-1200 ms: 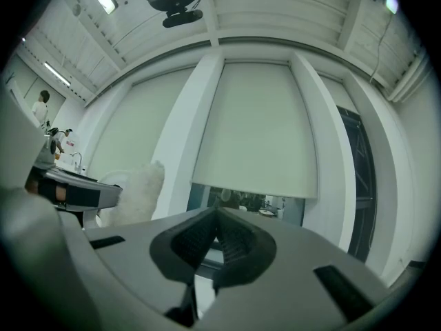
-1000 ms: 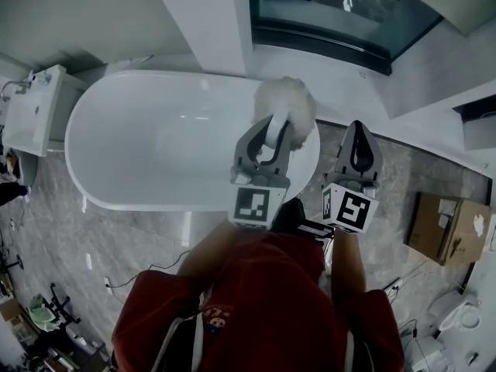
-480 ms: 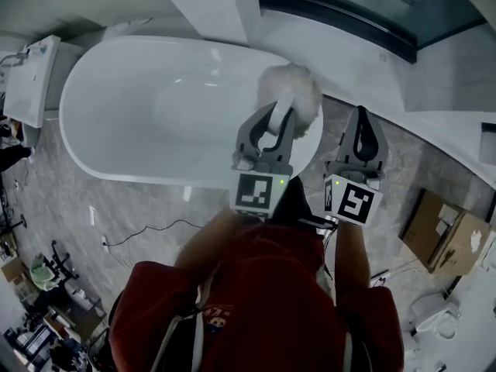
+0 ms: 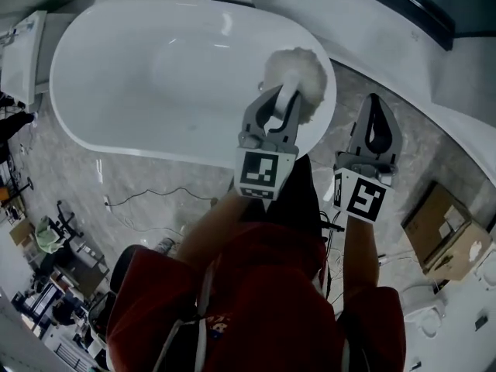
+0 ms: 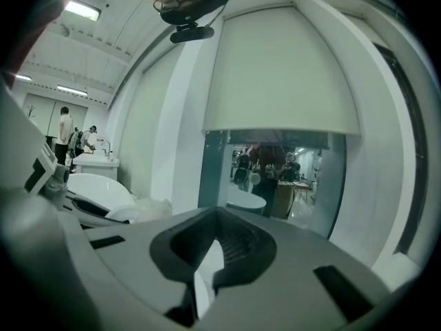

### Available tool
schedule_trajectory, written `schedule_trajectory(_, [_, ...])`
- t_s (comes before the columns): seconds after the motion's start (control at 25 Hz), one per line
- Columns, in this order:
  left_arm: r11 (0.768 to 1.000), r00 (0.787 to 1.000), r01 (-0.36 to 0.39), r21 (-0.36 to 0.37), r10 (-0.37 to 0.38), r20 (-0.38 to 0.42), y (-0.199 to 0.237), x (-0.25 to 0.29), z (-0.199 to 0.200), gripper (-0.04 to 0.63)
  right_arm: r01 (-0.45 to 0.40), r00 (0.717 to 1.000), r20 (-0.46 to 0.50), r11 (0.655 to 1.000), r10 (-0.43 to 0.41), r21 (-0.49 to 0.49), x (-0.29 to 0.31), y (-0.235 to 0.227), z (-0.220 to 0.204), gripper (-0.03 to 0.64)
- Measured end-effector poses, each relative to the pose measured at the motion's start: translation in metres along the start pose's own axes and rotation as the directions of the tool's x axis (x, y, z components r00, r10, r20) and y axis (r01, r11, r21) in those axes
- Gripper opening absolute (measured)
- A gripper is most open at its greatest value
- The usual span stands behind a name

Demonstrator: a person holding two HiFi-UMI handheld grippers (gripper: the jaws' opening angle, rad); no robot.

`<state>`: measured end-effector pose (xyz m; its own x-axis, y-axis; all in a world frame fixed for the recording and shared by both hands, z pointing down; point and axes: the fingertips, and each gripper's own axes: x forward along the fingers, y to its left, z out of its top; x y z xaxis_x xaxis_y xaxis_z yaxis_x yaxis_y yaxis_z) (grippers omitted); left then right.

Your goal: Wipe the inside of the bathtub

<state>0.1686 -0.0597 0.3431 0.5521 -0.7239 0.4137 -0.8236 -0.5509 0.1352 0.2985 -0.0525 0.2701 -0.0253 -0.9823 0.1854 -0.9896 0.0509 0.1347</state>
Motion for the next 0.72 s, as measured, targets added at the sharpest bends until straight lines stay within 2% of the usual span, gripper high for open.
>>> schedule_trajectory(0.4, [0.996,0.992,-0.029,-0.090,0.017,-0.125,-0.010,0.088,-0.099,0.097,-0.092,0.993,-0.074,0.996,0.093,0.006,0.038,-0.012,-0.109,0.011])
schedule_trajectory(0.72, [0.984,0.975,-0.103,-0.146,0.071,-0.211,-0.005,0.137,-0.172,0.097,-0.174,0.977,-0.120,0.984,0.176,0.026,0.058,-0.018,-0.174,0.011])
